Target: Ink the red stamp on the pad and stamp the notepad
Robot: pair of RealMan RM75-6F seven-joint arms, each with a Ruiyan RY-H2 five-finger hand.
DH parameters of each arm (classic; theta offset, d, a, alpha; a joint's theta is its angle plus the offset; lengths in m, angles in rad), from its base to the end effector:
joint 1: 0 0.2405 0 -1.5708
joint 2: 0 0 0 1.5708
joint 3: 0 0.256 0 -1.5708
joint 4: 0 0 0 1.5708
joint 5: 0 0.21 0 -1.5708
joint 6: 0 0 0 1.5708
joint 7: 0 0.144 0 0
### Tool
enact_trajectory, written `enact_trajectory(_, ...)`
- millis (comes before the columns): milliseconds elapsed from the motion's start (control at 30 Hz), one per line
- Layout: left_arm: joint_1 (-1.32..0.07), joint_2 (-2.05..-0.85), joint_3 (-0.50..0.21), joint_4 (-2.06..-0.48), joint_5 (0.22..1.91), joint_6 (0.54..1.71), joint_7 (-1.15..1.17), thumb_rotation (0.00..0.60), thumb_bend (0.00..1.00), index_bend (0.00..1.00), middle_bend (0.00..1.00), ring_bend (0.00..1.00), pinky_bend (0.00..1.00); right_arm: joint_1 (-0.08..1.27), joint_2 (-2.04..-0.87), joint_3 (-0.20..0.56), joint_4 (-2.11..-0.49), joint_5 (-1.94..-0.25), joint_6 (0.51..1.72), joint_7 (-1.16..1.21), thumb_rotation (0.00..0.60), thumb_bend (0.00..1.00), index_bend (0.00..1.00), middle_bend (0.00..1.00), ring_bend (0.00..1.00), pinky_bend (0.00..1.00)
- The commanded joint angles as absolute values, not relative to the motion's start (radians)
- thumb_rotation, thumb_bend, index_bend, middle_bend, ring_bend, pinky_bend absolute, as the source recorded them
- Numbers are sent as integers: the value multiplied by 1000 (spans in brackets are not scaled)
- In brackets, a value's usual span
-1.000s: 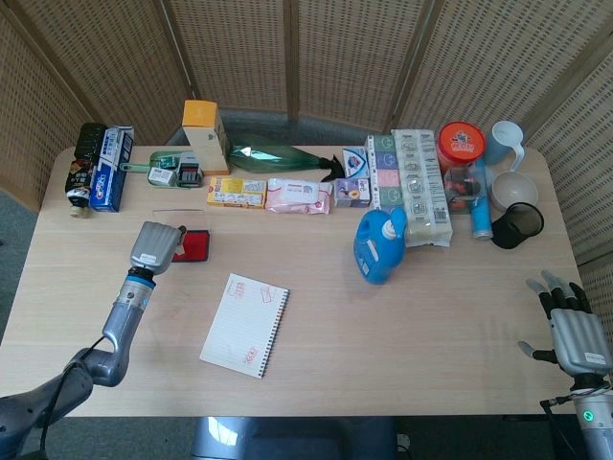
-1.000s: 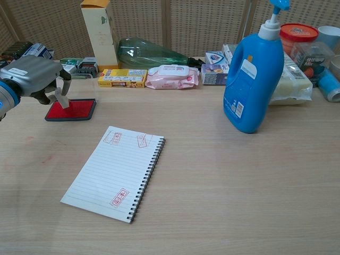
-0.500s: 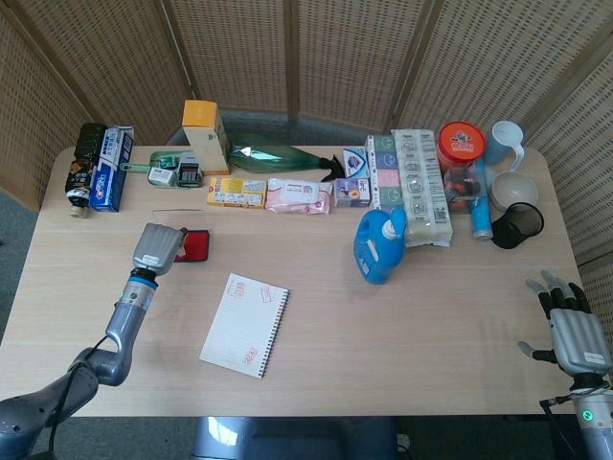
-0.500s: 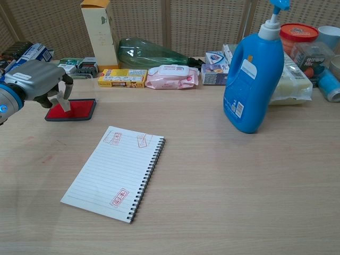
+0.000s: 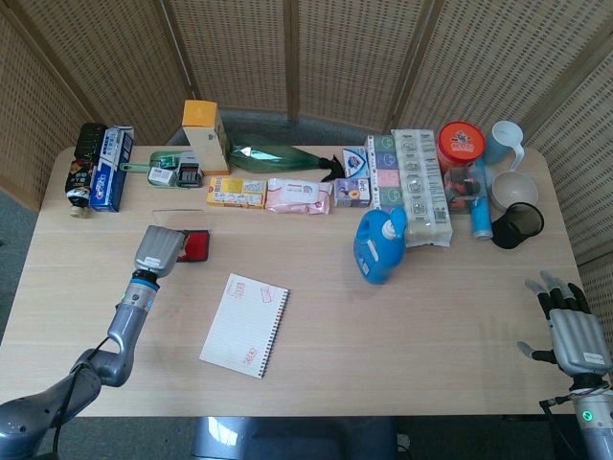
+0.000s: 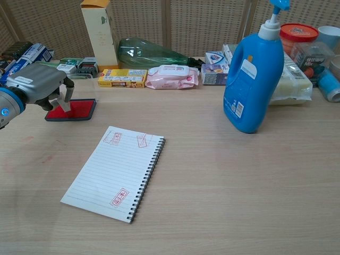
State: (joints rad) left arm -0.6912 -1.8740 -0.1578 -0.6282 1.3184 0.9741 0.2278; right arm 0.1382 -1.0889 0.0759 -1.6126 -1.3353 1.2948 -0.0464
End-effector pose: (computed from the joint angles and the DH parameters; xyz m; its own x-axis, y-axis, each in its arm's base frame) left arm -0.2577 0.3910 -0.0326 0.7295 0.0651 0.6808 0.6758 -0.2215 -0.7030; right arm -0.3327 -0.2011 0.1571 0.4252 -0.1448 0.8934 -0.8923 0.0985 0.4406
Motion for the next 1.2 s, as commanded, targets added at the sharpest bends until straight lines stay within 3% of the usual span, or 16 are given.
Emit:
enact_trajectory(33, -691, -1873, -158, -629, 1321, 981, 226, 600, 404, 604, 1000, 1000, 1000, 138, -1088, 76, -1613, -1335, 1294, -45, 600, 0, 123, 10, 0, 0)
enact_trajectory(400, -680, -1798, -169, -747, 1336, 1051, 247, 600, 404, 605, 1000, 1000, 1000, 137, -1084, 75, -1617, -1339, 1296, -36, 600, 0, 123, 10, 0, 0)
enact_trajectory(667, -651, -1644, -114, -1030, 1420, 1132, 312, 600, 403, 605, 1000, 1000, 1000, 139, -1084, 72, -1619, -1343, 1293, -35, 600, 0, 123, 10, 0, 0)
enact_trajectory(867, -622, -1549, -25, -1211, 1545, 1198, 321, 600, 404, 605, 1000, 1000, 1000, 136, -1078, 75, -1623, -1344, 1300, -22, 600, 0, 123, 10, 0, 0)
enact_trajectory(1200, -565, -1490, 137, -1293, 1778, 1325, 270, 600, 402, 605, 1000, 1000, 1000, 135, -1069, 77, -1622, -1344, 1299, -1, 600, 0, 124, 10, 0, 0)
